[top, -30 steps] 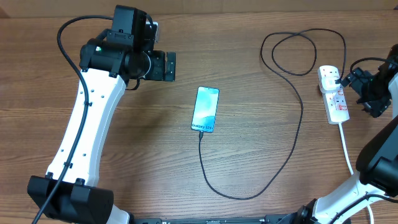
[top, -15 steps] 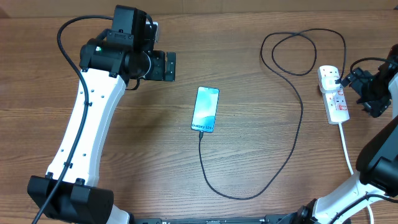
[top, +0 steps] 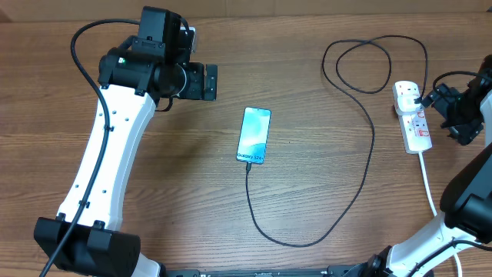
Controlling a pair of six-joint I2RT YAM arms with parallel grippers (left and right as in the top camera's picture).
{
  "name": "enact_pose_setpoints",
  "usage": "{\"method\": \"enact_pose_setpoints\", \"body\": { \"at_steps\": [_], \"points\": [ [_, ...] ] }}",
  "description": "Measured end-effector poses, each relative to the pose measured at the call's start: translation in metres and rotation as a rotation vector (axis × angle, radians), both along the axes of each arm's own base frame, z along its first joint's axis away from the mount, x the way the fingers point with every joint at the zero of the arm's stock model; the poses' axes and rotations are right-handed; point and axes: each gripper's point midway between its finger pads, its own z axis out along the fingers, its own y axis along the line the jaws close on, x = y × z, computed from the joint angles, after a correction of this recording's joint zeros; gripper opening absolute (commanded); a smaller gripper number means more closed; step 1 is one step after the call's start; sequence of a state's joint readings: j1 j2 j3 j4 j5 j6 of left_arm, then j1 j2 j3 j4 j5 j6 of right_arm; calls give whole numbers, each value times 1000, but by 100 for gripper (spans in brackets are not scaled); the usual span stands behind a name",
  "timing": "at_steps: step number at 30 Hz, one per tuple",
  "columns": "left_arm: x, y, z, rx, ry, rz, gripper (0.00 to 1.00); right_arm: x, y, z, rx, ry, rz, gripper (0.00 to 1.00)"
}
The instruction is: Plug charger to phone and switch on socket
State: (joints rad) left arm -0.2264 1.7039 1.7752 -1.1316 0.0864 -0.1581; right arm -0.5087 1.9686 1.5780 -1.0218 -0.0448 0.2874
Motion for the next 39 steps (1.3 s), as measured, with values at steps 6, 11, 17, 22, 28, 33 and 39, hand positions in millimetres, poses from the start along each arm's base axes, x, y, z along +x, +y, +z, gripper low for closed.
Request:
{"method": "enact_pose_setpoints", "body": {
  "at_steps": [6, 11, 17, 22, 28, 33, 39],
  "points": [
    [7, 21, 1, 109, -35, 64, 100, 0, 0, 0, 0, 0, 0, 100],
    [10, 33, 2, 169, -49, 99, 100, 0, 0, 0, 0, 0, 0, 100],
    [2, 47, -2, 242, -22, 129, 100, 0, 0, 0, 0, 1, 0, 100],
    [0, 52, -3, 265, -12, 137, 100, 0, 0, 0, 0, 0, 0, 100],
    [-10, 53, -7, 271, 31, 129, 100, 0, 0, 0, 0, 0, 0, 100],
    [-12, 52, -9, 266, 43, 123, 100, 0, 0, 0, 0, 0, 0, 100],
    [1, 41, -3, 209, -14, 111, 100, 0, 0, 0, 0, 0, 0, 100]
  ]
}}
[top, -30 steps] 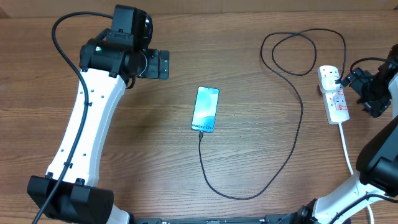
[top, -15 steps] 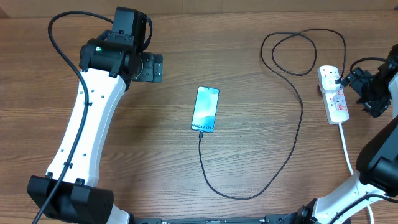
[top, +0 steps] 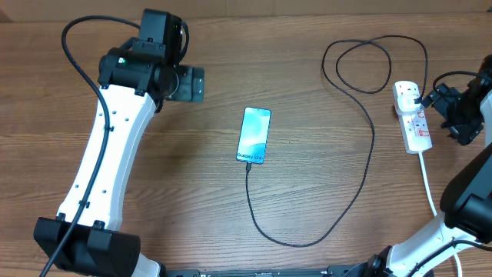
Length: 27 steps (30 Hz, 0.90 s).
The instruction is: Plug charger to phone and switch on socket
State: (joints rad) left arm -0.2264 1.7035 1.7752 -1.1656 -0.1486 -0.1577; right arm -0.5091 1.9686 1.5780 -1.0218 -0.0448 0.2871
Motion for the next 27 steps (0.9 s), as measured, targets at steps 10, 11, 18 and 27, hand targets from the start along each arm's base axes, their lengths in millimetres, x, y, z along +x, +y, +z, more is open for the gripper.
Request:
{"method": "enact_pose_setpoints", "body": {
  "at_steps": [10, 11, 18, 27],
  "points": [
    [54, -59, 0, -216, -254, -244, 100, 0, 0, 0, 0, 0, 0, 100],
    [55, -63, -6, -231, -259, -261, 100, 0, 0, 0, 0, 0, 0, 100],
    [50, -79, -60, -293, -259, -339, 100, 0, 0, 0, 0, 0, 0, 100],
    [31, -80, -88, -322, -352, -374, 99, 0, 0, 0, 0, 0, 0, 100]
  ]
}}
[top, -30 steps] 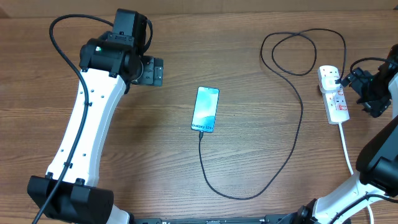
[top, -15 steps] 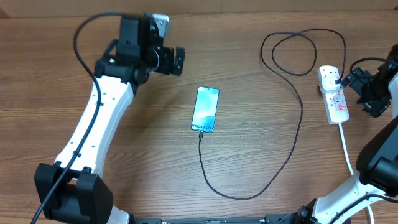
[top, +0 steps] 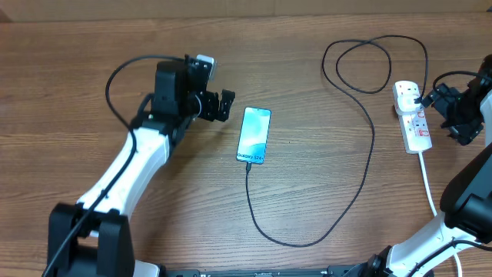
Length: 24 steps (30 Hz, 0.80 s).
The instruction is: Plug charger to phone and switch on socket
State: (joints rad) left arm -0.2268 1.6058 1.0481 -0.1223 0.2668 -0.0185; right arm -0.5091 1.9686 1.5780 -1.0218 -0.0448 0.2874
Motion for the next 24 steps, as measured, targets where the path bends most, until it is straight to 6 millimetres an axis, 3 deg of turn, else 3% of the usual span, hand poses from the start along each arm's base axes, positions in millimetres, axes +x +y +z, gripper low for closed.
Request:
{"method": "enact_pose_setpoints", "body": {
  "at_steps": [6, 24],
  "points": [
    [-18, 3, 6, -30, -107, -7, 99, 0, 0, 0, 0, 0, 0, 100],
    [-92, 21, -24, -63, -267, -3, 100, 0, 0, 0, 0, 0, 0, 100]
  ]
}}
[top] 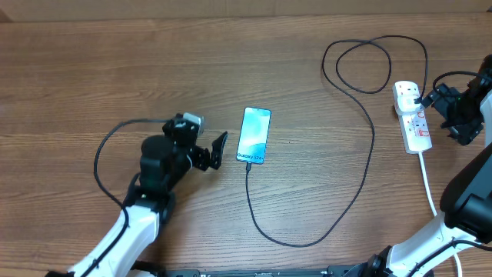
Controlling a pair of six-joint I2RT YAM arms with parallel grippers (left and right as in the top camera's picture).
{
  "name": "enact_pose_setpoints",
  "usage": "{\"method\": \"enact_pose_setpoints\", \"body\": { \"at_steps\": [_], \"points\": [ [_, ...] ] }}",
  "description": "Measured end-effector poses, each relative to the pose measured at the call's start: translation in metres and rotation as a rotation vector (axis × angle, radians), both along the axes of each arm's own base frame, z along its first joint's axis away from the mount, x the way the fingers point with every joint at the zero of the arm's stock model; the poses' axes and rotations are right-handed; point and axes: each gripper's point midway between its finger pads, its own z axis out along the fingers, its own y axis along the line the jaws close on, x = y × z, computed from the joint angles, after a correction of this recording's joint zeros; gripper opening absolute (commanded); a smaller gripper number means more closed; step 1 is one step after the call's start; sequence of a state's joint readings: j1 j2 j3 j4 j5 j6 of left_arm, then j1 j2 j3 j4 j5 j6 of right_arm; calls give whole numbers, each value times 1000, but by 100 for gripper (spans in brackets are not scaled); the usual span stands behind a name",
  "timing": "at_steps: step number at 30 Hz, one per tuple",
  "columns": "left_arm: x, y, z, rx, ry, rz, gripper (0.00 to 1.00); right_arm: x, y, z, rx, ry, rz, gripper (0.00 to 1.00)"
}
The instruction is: Plug charger to phone and switch on socket
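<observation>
The phone point(254, 135) lies screen-up mid-table, its display lit. A black charger cable point(361, 181) runs from the phone's near end in a wide loop to a plug in the white power strip point(412, 115) at the right. My left gripper point(214, 151) sits just left of the phone, low, its fingers apart with nothing between them. My right gripper point(442, 98) hovers at the strip's right side beside the plug; its fingers are too dark and small to read.
The cable coils in a loop point(374, 65) at the back right. The strip's white lead point(427, 181) runs toward the table's near edge past my right arm's base. Brown wooden tabletop point(115, 69) all around.
My left arm has drawn back toward its base, and the gripper now lies lower and nearer the phone's near-left side. The right arm, phone, cable and strip are unchanged.
My left arm stood raised and extended over the far left of the table at the first two moments. Then it had dropped with its gripper by the phone's upper left. Now it is folded closer to its base. The phone stayed cabled and lit throughout; the right arm never moved.
</observation>
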State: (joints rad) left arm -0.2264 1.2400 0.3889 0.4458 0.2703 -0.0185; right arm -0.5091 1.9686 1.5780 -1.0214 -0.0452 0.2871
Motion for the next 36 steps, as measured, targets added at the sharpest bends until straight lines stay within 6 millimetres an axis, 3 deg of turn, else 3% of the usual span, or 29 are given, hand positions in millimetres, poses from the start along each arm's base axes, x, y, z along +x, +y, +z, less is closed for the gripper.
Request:
{"method": "enact_pose_setpoints", "body": {
  "at_steps": [14, 21, 28, 36],
  "points": [
    [-48, 26, -24, 10, -32, 88, 99, 0, 0, 0, 0, 1, -1, 100],
    [-74, 40, -55, -29, 36, 150, 100, 0, 0, 0, 0, 0, 0, 100],
    [-73, 43, -32, -70, -36, 171, 100, 0, 0, 0, 0, 0, 0, 100],
    [-87, 49, -30, -60, -24, 189, 100, 0, 0, 0, -1, 0, -1, 100]
  ]
}}
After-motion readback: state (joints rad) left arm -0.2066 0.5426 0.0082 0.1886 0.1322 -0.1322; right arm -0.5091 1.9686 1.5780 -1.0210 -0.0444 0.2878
